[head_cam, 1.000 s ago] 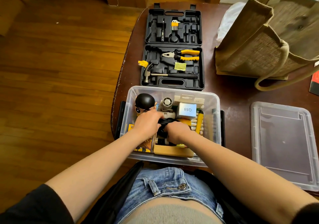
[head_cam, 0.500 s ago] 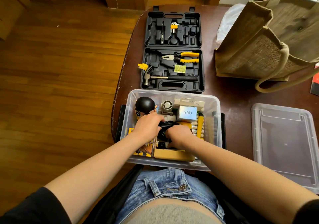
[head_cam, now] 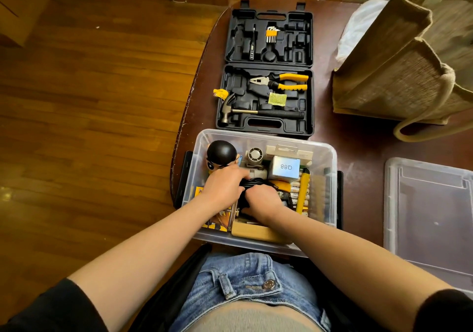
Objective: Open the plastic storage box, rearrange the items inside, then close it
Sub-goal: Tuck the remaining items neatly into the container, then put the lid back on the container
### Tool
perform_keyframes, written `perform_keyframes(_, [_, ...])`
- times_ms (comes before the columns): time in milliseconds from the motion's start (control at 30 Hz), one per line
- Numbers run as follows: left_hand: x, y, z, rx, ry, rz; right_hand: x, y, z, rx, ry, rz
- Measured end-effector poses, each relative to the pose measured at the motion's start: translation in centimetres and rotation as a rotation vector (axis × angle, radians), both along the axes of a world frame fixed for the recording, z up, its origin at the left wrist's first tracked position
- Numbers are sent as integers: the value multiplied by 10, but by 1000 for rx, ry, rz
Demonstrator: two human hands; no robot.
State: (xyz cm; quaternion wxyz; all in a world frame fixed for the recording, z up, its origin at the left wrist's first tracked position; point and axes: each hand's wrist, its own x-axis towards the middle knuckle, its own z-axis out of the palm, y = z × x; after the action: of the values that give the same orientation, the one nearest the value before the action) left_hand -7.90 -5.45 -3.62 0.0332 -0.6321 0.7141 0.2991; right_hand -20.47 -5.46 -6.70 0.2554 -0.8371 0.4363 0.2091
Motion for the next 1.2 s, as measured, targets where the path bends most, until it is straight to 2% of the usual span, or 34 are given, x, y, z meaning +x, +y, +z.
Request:
perform_keyframes(133, [1, 2, -2, -24, -18, 12, -16, -8, 11, 119, -25, -31])
perform_keyframes(233, [0, 3, -3, -42, -16, 19, -38, -10, 22, 108, -8, -72])
perform_keyframes(400, [0, 4, -3, -57, -14, 16, -56, 0, 21, 74, 158, -103])
perform_keyframes(633, [1, 5, -1, -43, -4, 9, -46, 5, 10, 77, 154, -124])
perform_keyframes(800, [1, 4, -1, -24, 3, -8, -59, -2, 9, 269, 80, -117])
perform_keyframes(1100, [1, 4, 2, -20, 6, -19, -40, 10, 4, 42, 175, -205])
perform_keyframes(1200, [1, 5, 4, -29, -2, -25, -35, 9, 5, 58, 197, -201])
